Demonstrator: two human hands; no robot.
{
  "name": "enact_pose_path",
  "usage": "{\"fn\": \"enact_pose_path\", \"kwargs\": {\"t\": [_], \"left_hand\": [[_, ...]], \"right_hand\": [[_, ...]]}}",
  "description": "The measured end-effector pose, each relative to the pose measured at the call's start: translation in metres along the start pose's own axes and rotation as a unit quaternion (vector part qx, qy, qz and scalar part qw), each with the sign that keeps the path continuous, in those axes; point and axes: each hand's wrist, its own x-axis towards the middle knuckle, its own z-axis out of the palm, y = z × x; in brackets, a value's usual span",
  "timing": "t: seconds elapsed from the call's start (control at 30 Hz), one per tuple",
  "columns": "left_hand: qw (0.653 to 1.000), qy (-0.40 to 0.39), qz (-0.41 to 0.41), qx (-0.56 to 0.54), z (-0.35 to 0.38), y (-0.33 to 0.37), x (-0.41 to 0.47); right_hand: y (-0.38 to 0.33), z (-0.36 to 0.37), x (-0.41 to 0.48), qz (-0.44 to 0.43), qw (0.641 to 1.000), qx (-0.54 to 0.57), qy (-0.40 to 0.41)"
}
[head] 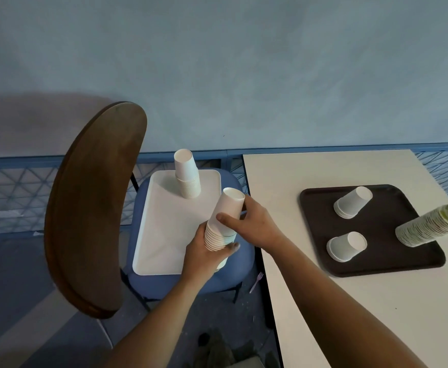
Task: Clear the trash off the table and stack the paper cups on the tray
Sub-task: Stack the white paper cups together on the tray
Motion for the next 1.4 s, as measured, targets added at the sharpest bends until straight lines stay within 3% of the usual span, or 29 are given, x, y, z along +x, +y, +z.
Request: {"fn": "enact_pose_path", "kwargs": {"t": [0.27,0.6,0.93,1.4], "left_hand": [[0.998,-0.050,0.028,0.011,0.034,0.032,-0.033],[0.994,-0.052,0.057,0.083,0.126,0.076,-0.121],[0.995,-0.058,0.070,0.042,0.226,0.091,-0.212],[0.993,-0.083,0.077,0.046,0.250,0.109,-0.211]], "right_hand": [[0.008,-0.063,-0.045,-0.042,0.999,-0.021,0.022],[0.064,-0.143,-0.140,-0.068,0.993,0.009,0.097],[0.112,-0.245,-0.242,-0.062,0.990,0.042,0.123],[0.123,-0.277,-0.242,-0.037,0.975,0.085,0.203]]}}
